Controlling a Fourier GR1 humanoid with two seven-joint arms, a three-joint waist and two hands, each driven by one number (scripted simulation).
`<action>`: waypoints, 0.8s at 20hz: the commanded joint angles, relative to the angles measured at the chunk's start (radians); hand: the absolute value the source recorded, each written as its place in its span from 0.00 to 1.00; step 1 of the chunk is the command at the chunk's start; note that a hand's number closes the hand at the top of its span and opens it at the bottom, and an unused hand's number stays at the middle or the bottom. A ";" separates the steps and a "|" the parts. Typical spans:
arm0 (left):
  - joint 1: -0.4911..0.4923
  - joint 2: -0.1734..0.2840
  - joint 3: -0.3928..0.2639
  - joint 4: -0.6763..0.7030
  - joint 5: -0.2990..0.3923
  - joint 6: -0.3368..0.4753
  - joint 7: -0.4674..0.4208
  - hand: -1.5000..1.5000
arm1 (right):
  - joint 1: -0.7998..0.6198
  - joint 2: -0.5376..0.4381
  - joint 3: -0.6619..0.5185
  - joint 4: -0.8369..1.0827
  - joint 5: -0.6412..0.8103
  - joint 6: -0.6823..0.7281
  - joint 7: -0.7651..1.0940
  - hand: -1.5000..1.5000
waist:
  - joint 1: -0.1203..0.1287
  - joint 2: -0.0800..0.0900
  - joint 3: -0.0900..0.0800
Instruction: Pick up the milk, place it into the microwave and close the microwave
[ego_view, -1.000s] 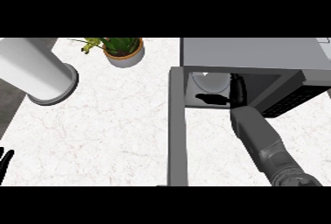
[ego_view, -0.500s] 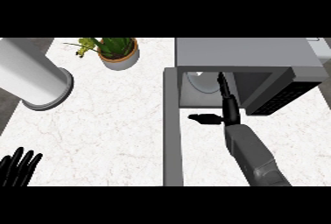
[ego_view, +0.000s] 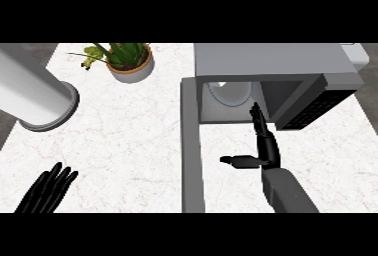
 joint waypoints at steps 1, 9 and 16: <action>-0.036 -0.010 -0.091 0.010 -0.096 0.050 -0.006 1.00 | 0.156 -0.005 0.042 -0.203 -0.013 0.048 0.031 0.00 | -0.011 -0.002 -0.001; -0.150 -0.011 -0.237 0.041 -0.216 0.140 0.051 1.00 | 0.466 -0.101 0.061 -0.647 -0.122 0.198 0.149 1.00 | -0.006 0.005 0.000; -0.305 -0.011 -0.425 0.129 -0.350 0.340 0.076 1.00 | 0.647 -0.145 0.020 -0.909 -0.212 0.215 0.263 0.00 | 0.008 0.009 0.001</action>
